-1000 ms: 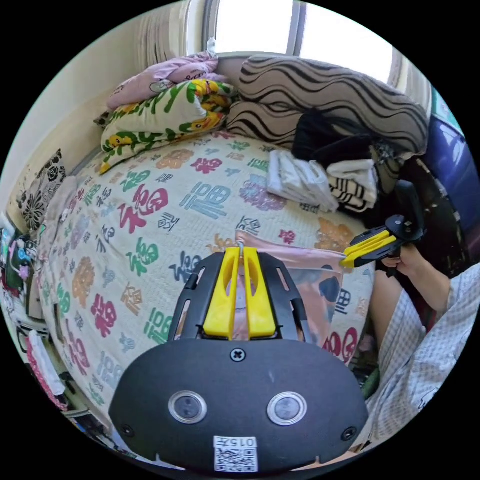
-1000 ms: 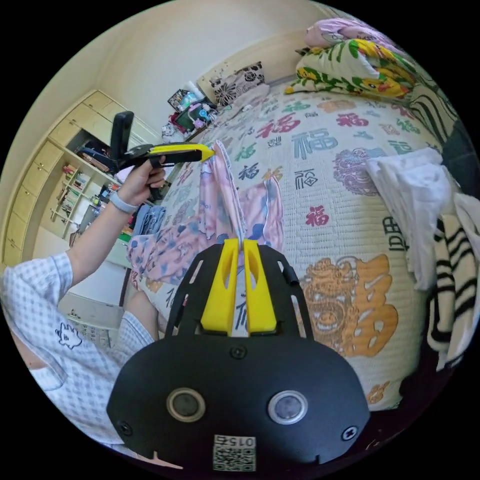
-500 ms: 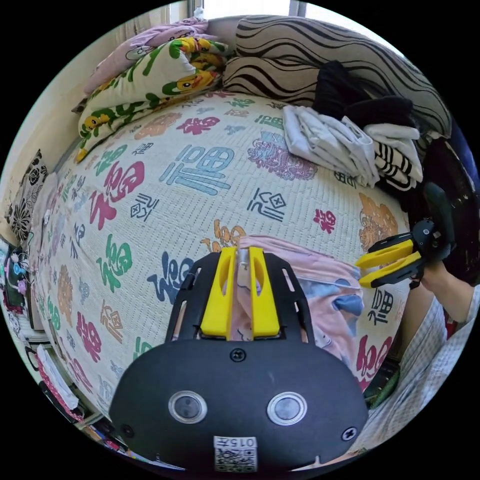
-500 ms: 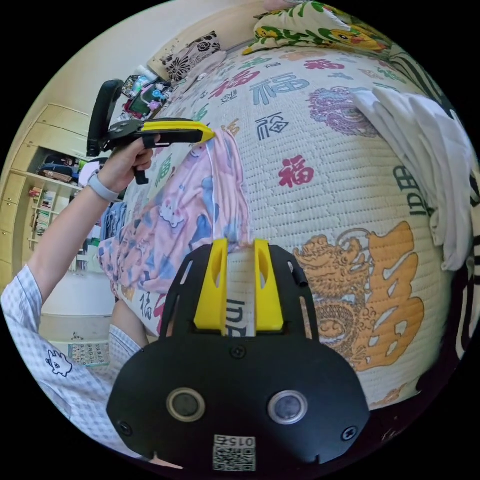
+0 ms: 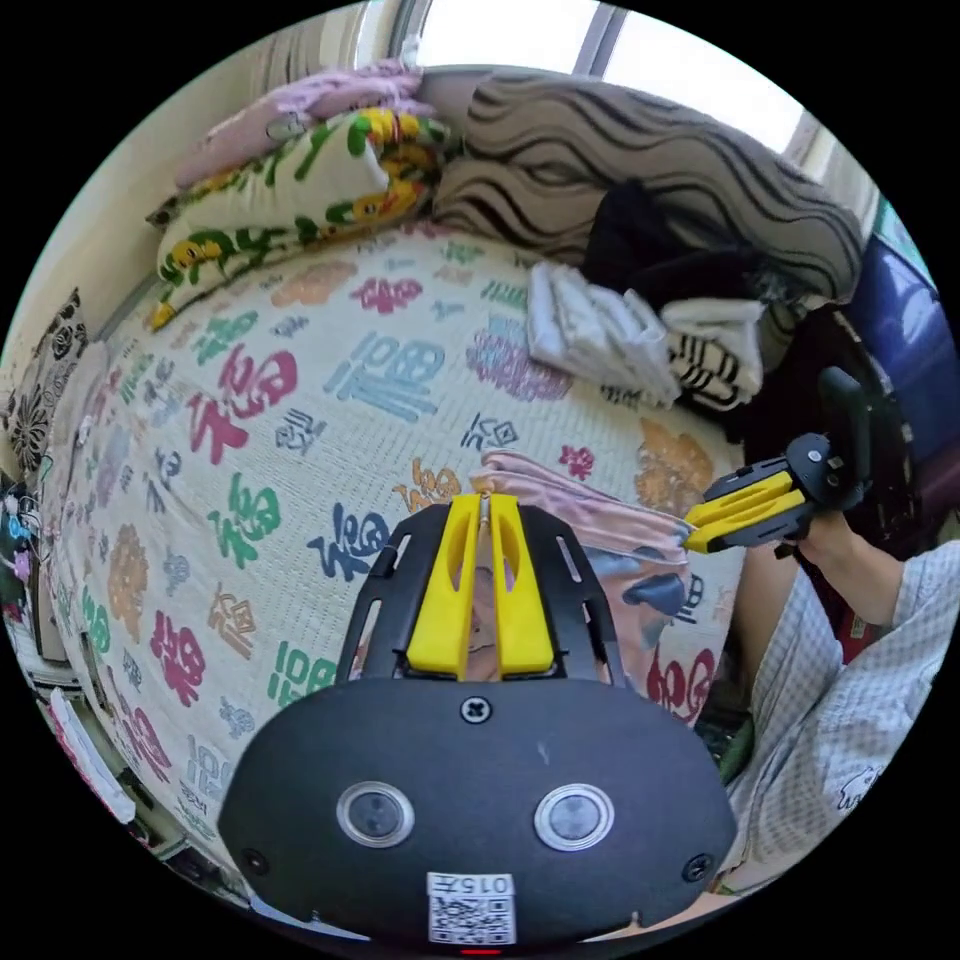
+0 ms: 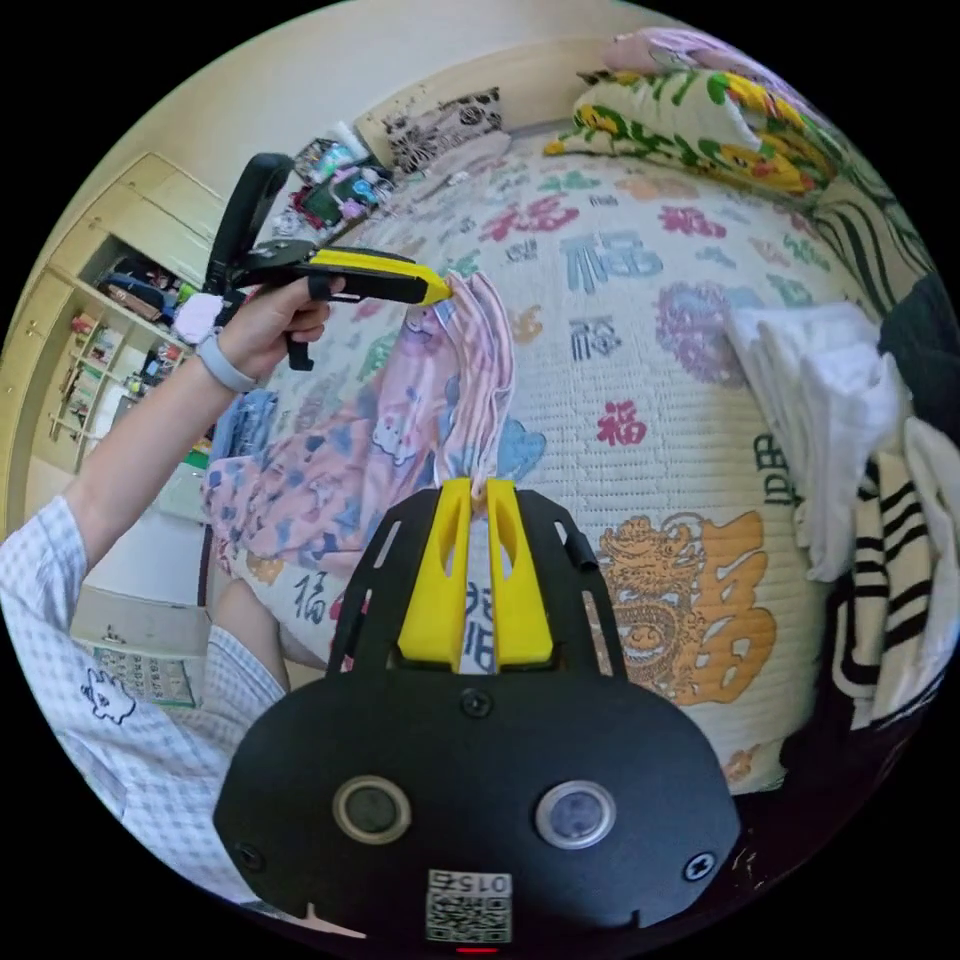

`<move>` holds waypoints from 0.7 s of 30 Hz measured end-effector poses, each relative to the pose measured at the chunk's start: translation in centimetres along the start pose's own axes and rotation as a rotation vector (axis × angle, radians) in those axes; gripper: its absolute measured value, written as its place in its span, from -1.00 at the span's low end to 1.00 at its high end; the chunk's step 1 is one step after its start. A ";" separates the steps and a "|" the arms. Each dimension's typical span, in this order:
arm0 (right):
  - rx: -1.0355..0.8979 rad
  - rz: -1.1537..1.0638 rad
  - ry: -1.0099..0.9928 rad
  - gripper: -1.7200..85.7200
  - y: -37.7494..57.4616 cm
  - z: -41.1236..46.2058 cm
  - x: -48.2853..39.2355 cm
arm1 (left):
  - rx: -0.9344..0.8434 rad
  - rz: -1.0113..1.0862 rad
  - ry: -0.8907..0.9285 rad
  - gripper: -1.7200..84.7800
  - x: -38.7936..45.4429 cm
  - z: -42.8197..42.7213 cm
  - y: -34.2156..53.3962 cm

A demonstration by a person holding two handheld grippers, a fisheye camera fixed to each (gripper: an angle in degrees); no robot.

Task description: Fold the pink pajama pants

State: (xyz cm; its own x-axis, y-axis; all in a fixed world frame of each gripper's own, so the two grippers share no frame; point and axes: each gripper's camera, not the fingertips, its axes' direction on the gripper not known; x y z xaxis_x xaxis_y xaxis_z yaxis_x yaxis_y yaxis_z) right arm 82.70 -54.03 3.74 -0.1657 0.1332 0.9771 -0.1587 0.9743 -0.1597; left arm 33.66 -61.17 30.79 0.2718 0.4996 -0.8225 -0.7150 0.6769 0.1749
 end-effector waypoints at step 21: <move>0.548 -0.980 0.210 -0.90 1.1 -40.1 -54.5 | 1.119 -0.060 -0.352 -0.97 11.5 -57.6 27.7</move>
State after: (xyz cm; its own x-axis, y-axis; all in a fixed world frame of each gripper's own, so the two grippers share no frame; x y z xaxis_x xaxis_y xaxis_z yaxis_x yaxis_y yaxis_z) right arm 130.54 -52.96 -44.02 0.4215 -0.5627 0.7111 -0.5417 0.4727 0.6951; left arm -20.14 -67.83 -5.05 0.5742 0.4542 -0.6812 0.2221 0.7144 0.6636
